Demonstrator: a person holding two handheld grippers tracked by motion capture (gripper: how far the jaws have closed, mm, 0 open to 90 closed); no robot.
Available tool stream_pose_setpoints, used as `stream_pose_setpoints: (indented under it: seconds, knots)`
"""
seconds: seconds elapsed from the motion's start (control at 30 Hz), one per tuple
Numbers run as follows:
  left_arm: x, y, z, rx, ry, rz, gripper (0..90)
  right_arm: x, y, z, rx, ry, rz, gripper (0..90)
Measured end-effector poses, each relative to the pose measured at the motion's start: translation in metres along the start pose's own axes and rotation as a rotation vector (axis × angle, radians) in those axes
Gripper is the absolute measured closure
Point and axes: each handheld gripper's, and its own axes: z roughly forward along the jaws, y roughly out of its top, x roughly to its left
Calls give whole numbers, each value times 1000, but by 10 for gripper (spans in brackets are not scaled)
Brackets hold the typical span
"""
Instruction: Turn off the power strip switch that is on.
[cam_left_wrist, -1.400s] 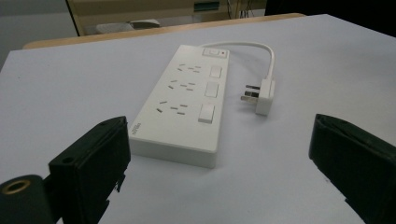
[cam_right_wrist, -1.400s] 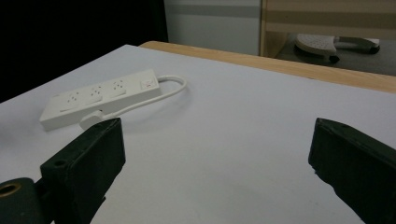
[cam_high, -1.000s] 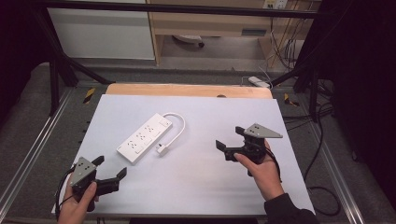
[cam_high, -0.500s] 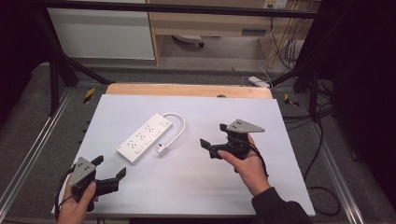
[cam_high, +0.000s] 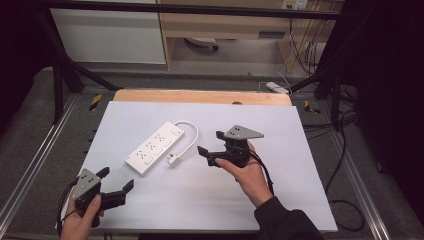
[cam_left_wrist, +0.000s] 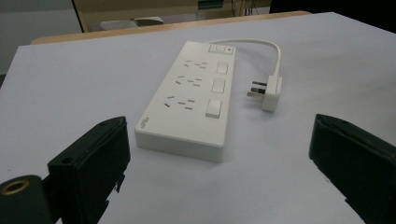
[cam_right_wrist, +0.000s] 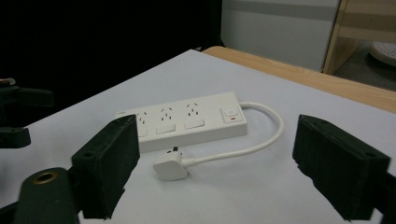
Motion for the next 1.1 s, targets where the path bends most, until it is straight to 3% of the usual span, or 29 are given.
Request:
stream_pose_setpoints:
  seconds: [0.37, 0.73, 0.9, 1.1]
  knots:
    - [1, 0, 0, 3, 7, 4, 51, 8, 4, 20, -28, 5, -15, 505]
    - [1, -1, 1, 9, 1, 3, 51, 23, 2, 42, -26, 56, -52, 805]
    - [1, -1, 1, 11, 3, 3, 51, 27, 0, 52, -27, 71, -58, 880]
    - [1, -1, 1, 15, 6, 10, 51, 30, -3, 60, -18, 78, -63, 900]
